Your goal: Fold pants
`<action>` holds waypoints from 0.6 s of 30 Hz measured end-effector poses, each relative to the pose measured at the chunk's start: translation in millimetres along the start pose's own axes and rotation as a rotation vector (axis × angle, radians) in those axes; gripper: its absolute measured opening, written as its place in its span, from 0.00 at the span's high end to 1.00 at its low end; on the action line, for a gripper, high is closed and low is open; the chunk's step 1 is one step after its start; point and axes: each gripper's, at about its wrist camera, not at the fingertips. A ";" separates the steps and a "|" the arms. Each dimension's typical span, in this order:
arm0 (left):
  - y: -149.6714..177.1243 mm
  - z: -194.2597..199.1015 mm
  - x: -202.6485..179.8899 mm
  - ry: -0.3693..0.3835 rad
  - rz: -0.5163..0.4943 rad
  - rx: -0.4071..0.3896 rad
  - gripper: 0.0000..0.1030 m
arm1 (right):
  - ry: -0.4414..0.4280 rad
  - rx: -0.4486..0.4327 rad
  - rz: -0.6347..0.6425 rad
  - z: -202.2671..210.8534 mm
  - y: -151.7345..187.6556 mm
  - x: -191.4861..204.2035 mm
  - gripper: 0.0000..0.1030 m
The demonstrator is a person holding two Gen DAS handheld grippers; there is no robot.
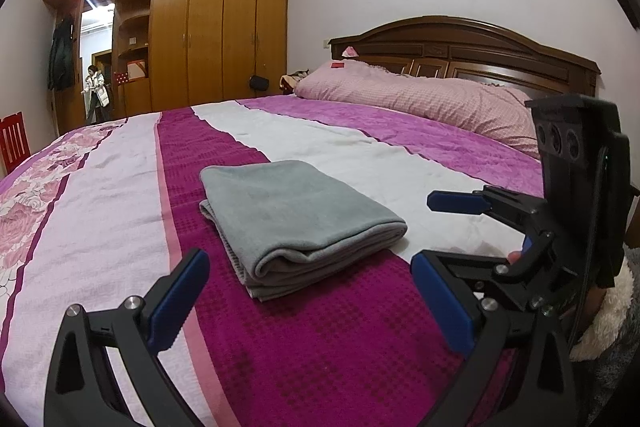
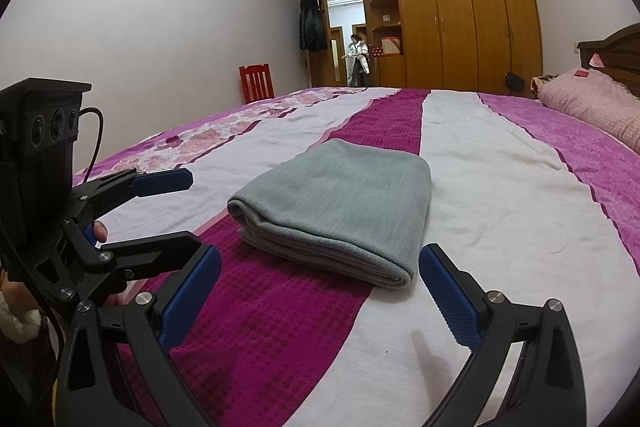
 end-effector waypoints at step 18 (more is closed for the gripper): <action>0.1 -0.3 0.3 -0.005 0.001 0.002 0.00 | 0.001 0.021 -0.008 -3.5 0.1 -1.1 0.02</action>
Point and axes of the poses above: each gripper's, at about its wrist camera, not at the fingertips, and z roughly against the way its jaws point, x to its left, y to its underside
